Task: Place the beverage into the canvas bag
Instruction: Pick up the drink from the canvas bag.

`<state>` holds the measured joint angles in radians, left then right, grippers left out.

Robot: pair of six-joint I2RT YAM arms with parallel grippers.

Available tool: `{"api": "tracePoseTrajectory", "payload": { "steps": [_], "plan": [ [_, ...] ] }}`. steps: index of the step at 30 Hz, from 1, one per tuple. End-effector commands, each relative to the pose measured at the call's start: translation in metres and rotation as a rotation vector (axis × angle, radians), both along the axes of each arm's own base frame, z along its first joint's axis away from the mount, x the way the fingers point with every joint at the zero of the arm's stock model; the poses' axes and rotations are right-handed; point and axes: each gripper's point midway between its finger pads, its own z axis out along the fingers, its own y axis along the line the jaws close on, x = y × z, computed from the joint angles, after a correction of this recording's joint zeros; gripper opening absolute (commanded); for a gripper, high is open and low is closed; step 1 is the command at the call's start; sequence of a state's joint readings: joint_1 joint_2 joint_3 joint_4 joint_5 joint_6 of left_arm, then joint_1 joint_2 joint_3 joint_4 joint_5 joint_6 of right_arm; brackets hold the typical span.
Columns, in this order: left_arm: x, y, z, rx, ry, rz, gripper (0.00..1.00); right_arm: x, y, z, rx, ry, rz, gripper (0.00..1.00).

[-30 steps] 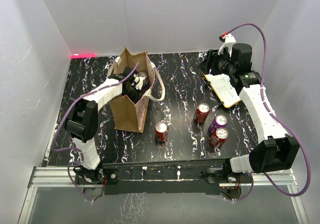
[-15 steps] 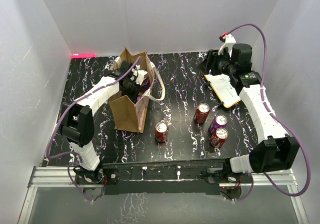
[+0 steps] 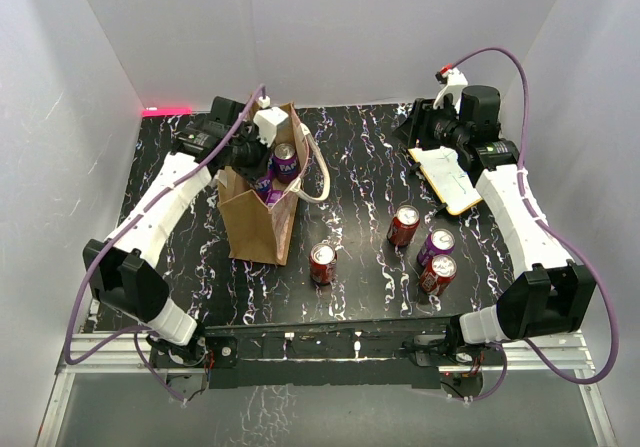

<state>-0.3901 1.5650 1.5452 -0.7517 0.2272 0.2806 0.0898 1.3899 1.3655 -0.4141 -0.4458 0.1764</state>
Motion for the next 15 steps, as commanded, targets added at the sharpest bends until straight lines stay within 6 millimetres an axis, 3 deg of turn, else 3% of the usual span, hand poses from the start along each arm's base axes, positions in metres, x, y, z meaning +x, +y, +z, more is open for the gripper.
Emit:
{"api": "tracePoseTrajectory", "payload": {
  "steps": [1,4,8,15],
  "plan": [
    [0.005,0.008,0.045,-0.097,-0.071,0.017,0.0,0.009,0.01,0.036,0.029,-0.102,0.03,0.49],
    [0.01,0.006,0.045,-0.123,-0.058,0.029,0.0,0.01,0.014,0.035,0.03,-0.102,0.038,0.49],
    [0.005,0.002,0.021,-0.126,0.016,0.024,0.35,0.009,0.015,0.036,0.026,-0.109,0.043,0.49],
    [-0.015,0.005,-0.031,-0.081,0.184,0.115,0.66,0.002,0.012,0.034,0.008,-0.117,0.035,0.49]
  ]
}}
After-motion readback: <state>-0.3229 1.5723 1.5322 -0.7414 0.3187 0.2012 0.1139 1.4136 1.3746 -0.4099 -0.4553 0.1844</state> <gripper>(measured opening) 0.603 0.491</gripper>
